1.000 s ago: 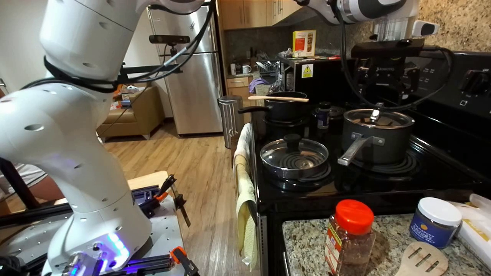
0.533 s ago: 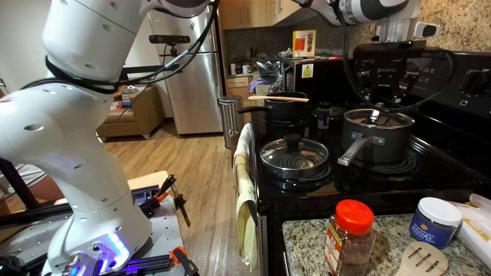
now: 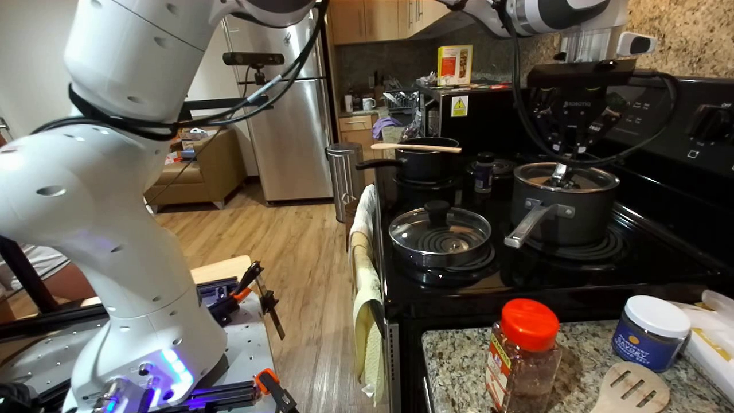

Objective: Take the lid off the pot on the top plate on the stove

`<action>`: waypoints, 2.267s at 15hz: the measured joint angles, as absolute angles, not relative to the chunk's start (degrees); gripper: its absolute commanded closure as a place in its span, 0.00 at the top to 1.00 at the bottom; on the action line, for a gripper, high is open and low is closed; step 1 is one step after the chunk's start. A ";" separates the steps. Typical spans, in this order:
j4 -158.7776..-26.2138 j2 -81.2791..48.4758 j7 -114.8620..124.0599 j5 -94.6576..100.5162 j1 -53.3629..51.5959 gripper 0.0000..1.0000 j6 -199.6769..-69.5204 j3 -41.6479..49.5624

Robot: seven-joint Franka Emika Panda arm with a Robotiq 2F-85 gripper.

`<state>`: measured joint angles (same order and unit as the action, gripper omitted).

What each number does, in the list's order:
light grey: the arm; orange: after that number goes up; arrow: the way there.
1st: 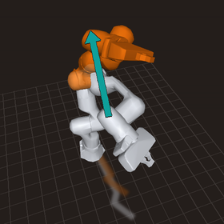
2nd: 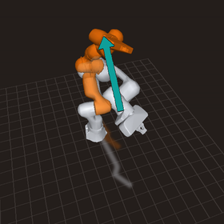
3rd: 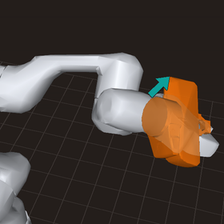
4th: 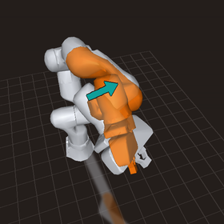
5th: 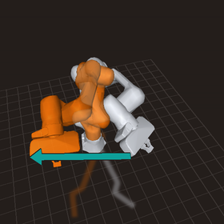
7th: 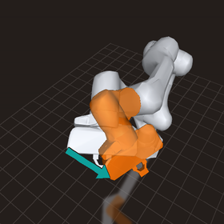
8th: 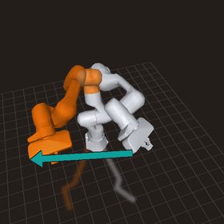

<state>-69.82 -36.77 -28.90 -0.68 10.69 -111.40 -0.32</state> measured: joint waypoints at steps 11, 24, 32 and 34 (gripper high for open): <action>-75.91 -27.46 -31.59 1.43 7.57 0.05 -106.85 -1.28; -108.60 -8.00 -38.68 6.13 0.10 0.20 -121.50 -4.28; -107.59 -10.00 -40.69 6.06 -0.07 0.05 -122.00 -4.27; -105.10 -12.53 -43.18 6.05 -0.25 0.05 -122.01 -4.81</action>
<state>-105.10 -12.53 -43.18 6.05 -0.25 -122.01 -4.81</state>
